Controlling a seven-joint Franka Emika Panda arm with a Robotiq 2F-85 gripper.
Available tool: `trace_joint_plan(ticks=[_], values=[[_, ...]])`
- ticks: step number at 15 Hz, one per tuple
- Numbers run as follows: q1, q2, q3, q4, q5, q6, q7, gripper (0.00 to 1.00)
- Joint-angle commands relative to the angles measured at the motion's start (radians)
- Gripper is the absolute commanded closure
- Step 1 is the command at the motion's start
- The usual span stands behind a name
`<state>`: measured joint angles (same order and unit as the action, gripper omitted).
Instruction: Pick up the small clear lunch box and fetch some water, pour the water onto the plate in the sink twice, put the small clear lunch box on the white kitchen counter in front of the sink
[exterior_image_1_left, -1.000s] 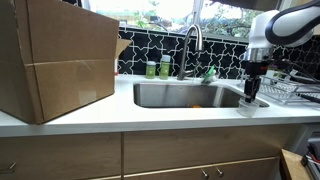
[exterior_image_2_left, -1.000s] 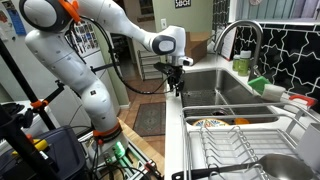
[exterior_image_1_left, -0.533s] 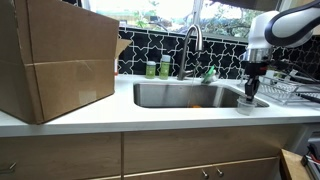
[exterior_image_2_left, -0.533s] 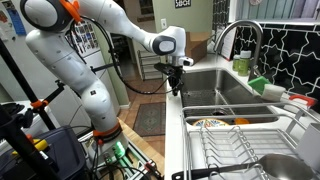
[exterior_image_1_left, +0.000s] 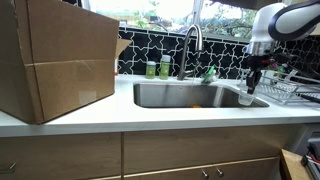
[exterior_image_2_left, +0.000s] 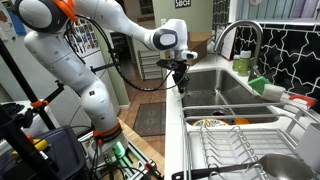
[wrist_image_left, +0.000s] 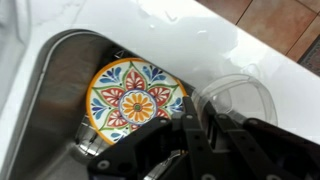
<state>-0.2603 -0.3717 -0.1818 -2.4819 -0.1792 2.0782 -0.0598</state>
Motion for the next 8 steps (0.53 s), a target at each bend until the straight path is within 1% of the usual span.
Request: trace_joint_plan(ticks=[1,2,6,7,8], values=[[-0.007,-0.012,-0.011,0.019,-0.038,-0.004,0.025,0.97],[-0.015,-0.022,-0.014,0.031,-0.046,-0.006,0.027,0.89],[-0.005,-0.014,-0.011,0.026,-0.045,-0.006,0.025,0.89],[-0.024,0.025,-0.01,0.051,-0.053,0.002,0.084,0.97],[-0.035,0.051,-0.014,0.066,-0.053,0.017,0.127,0.97]])
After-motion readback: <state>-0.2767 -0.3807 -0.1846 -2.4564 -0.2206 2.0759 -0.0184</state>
